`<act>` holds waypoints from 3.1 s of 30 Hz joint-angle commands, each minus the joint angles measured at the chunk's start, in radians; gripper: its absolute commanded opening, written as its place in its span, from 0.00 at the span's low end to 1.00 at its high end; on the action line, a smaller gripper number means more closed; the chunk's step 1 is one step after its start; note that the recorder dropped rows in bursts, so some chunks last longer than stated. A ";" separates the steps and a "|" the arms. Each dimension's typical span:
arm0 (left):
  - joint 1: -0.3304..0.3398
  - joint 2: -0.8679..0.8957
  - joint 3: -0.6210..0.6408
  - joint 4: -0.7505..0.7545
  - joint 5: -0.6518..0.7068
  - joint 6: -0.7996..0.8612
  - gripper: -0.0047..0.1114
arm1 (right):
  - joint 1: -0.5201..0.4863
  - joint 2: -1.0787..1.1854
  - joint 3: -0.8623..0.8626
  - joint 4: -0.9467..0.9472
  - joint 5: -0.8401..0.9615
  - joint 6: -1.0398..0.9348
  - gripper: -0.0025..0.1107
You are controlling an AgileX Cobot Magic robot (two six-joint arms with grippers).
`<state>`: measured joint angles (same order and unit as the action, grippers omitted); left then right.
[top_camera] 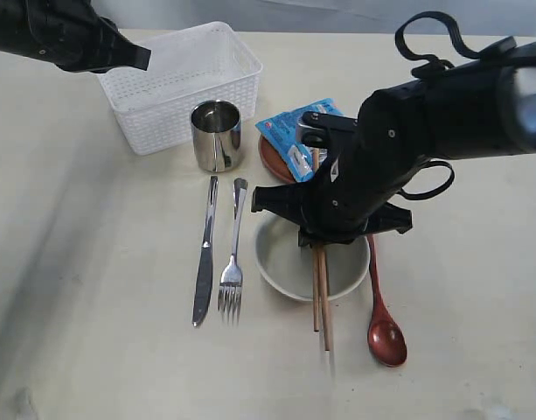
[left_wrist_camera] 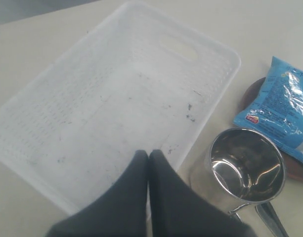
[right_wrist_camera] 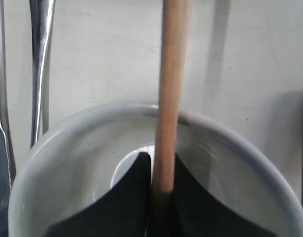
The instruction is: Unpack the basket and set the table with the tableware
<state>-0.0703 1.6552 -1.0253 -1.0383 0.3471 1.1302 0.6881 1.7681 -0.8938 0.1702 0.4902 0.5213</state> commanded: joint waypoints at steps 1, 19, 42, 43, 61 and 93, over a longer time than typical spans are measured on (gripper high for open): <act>0.001 -0.009 0.010 -0.010 -0.006 -0.002 0.04 | 0.002 -0.019 0.003 -0.006 -0.007 -0.012 0.11; 0.001 -0.009 0.010 -0.010 -0.006 -0.002 0.04 | 0.002 -0.019 0.003 -0.006 0.000 -0.024 0.55; 0.001 -0.009 0.010 -0.010 -0.006 -0.002 0.04 | 0.002 -0.025 0.003 0.049 -0.026 0.013 0.55; 0.001 -0.009 0.010 -0.010 -0.006 -0.002 0.04 | 0.002 -0.025 0.003 0.061 -0.026 0.013 0.55; 0.001 -0.009 0.010 -0.010 -0.006 -0.002 0.04 | 0.002 -0.034 0.001 0.118 -0.030 0.004 0.55; 0.001 -0.009 0.010 -0.010 -0.006 -0.002 0.04 | 0.125 -0.385 0.024 0.148 0.620 -0.849 0.03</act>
<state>-0.0703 1.6552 -1.0253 -1.0383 0.3471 1.1302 0.7521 1.3888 -0.8807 0.2352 1.1060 -0.1140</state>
